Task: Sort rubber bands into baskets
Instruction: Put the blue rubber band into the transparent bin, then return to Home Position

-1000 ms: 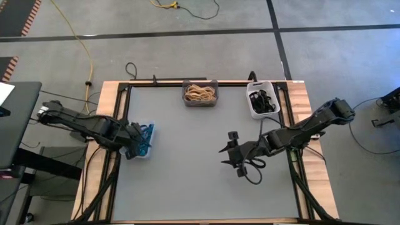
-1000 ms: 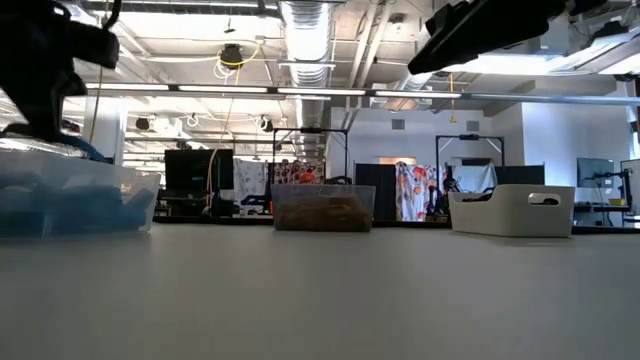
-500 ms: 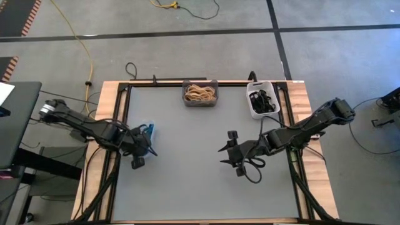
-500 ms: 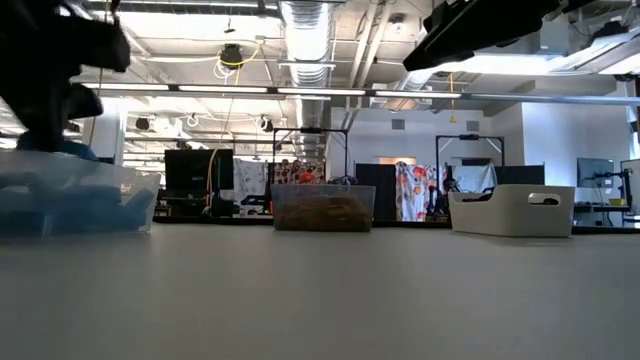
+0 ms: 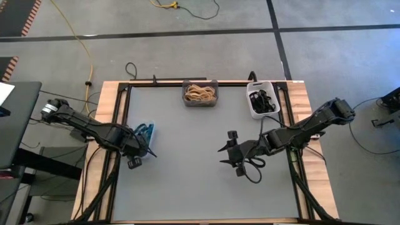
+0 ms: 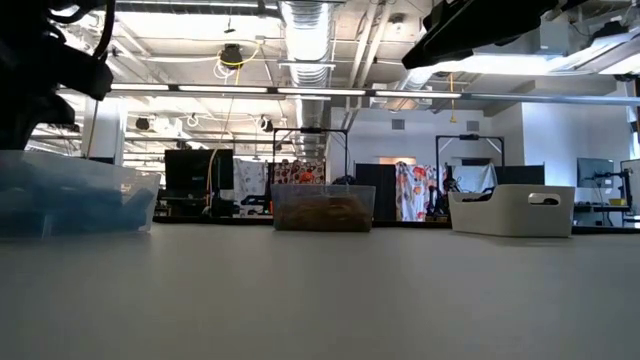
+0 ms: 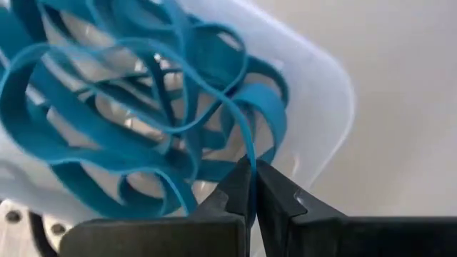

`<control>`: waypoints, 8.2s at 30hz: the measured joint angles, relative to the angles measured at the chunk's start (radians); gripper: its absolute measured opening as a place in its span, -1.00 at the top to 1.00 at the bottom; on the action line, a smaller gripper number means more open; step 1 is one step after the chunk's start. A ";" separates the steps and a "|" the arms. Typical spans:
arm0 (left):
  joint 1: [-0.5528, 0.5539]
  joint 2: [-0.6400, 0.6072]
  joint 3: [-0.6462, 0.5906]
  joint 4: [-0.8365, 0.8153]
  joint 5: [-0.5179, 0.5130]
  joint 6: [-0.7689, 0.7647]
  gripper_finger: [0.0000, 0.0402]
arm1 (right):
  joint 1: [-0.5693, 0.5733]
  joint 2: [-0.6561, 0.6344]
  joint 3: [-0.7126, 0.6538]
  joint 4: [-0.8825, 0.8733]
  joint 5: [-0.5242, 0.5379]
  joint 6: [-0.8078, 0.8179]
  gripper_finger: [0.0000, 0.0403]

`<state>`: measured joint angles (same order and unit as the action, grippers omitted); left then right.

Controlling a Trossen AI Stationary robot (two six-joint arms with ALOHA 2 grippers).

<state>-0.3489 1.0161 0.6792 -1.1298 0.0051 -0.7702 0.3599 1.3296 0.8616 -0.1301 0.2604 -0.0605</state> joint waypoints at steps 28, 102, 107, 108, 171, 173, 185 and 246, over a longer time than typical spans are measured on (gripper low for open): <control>0.000 -0.005 0.181 -0.005 -0.209 0.045 0.02 | 0.010 -0.050 0.000 -0.027 -0.001 -0.081 -0.11; 0.141 -0.447 -0.669 1.415 -0.406 0.686 0.02 | -0.490 -1.328 -0.854 0.178 -0.370 -0.063 -0.11; 0.171 -0.448 -0.670 1.417 -0.420 0.772 0.02 | -0.528 -1.324 -0.854 0.173 -0.368 -0.021 -0.11; 0.174 -0.448 -0.670 1.417 -0.433 0.779 0.02 | -0.532 -1.322 -0.854 0.172 -0.368 -0.018 -0.11; 0.175 -0.447 -0.673 1.336 -0.487 0.807 0.02 | -0.539 -1.318 -0.856 0.167 -0.313 0.053 -0.11; 0.175 -0.447 -0.673 1.336 -0.486 0.807 0.02 | -0.539 -1.318 -0.856 0.167 -0.313 0.053 -0.11; 0.175 -0.447 -0.673 1.336 -0.486 0.807 0.02 | -0.539 -1.318 -0.856 0.167 -0.313 0.053 -0.11; 0.175 -0.447 -0.673 1.335 -0.486 0.808 0.02 | -0.539 -1.317 -0.857 0.167 -0.312 0.053 -0.11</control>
<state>-0.1740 0.5694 0.0063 0.2054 -0.4812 0.0376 -0.1787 0.0123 0.0048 0.0372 -0.0521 -0.0072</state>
